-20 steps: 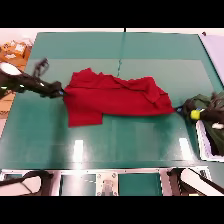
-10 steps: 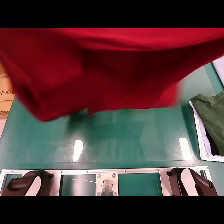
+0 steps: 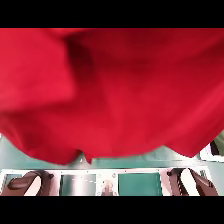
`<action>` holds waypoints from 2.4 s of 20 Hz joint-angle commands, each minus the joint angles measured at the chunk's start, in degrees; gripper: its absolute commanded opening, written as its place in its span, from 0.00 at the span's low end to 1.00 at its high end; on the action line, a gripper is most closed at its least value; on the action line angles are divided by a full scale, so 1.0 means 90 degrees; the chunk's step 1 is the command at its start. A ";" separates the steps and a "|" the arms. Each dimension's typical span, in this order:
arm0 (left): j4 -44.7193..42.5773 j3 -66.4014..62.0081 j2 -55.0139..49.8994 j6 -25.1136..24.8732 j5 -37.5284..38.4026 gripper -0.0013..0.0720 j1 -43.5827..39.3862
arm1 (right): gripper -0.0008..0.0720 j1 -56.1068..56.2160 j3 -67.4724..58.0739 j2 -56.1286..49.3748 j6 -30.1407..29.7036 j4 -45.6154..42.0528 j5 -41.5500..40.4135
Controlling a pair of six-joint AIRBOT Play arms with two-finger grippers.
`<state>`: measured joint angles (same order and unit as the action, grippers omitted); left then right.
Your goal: Fold the shirts.
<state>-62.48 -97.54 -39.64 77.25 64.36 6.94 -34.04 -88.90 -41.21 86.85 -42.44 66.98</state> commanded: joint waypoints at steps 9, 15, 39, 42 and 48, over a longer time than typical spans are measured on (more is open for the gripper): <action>0.1671 0.2584 -0.4486 -0.0988 -0.1501 0.05 0.0002 | 0.03 0.1440 0.2091 -0.4833 -0.1139 0.0126 -0.1872; 0.2220 0.2582 -0.5872 -0.1311 -0.2317 0.05 0.0002 | 0.03 0.1443 0.0593 -0.6970 -0.1392 0.0777 -0.1790; 0.0789 0.2074 -0.5833 -0.0197 0.1804 0.73 0.0340 | 0.17 0.0532 0.2006 -0.5685 -0.0056 -0.1562 0.1258; 0.0750 0.2084 -0.5617 -0.0146 0.2606 0.05 0.0634 | 0.18 0.0318 0.2514 -0.5064 -0.0056 -0.1576 0.1241; -0.0117 0.3774 -0.3718 0.0214 0.2387 0.05 0.0619 | 0.18 0.0231 0.4947 -0.2688 -0.0124 -0.1586 0.0721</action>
<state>-60.55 -71.44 -81.25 77.19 86.06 12.21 -31.20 -53.69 -74.70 85.73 -56.45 75.35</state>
